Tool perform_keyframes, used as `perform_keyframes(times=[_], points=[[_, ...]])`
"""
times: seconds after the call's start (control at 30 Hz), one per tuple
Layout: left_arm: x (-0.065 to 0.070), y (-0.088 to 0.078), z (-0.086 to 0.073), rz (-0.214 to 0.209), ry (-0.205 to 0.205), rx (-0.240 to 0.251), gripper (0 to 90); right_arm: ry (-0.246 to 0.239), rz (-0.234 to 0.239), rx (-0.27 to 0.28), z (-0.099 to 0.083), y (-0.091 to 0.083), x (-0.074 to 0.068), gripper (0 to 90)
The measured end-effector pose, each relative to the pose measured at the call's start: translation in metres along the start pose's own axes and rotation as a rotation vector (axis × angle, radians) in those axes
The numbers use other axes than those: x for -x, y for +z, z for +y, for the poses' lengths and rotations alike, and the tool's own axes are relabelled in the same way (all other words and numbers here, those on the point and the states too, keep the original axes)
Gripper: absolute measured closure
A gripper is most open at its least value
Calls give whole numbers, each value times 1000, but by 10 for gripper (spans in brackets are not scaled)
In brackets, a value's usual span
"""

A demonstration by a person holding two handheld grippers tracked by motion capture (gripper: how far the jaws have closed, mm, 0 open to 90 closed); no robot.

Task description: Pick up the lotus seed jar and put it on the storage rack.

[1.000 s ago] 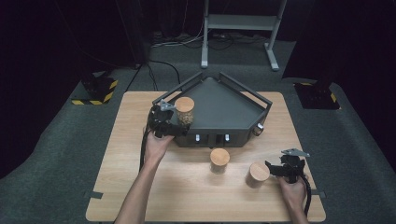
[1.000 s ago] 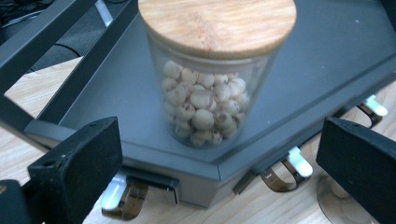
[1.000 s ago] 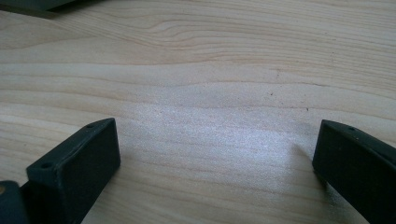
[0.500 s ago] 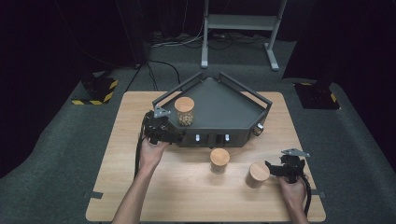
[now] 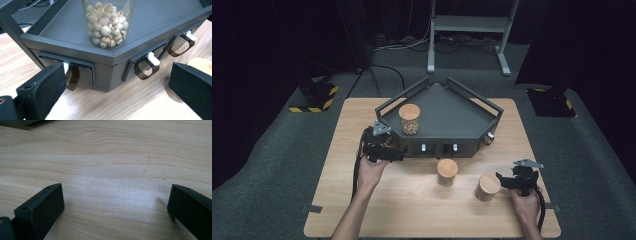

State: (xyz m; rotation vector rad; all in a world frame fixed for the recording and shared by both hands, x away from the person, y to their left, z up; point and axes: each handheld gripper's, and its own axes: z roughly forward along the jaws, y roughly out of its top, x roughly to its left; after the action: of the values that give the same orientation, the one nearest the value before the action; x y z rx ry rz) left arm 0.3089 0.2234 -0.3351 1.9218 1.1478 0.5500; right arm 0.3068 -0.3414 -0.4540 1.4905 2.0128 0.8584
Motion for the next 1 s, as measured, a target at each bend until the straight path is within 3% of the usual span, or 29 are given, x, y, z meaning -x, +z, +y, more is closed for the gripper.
perform_keyframes(times=[1.0], points=[[-2,3,-33,6,-22,-19,17,0,0,0,0,0,0,2]])
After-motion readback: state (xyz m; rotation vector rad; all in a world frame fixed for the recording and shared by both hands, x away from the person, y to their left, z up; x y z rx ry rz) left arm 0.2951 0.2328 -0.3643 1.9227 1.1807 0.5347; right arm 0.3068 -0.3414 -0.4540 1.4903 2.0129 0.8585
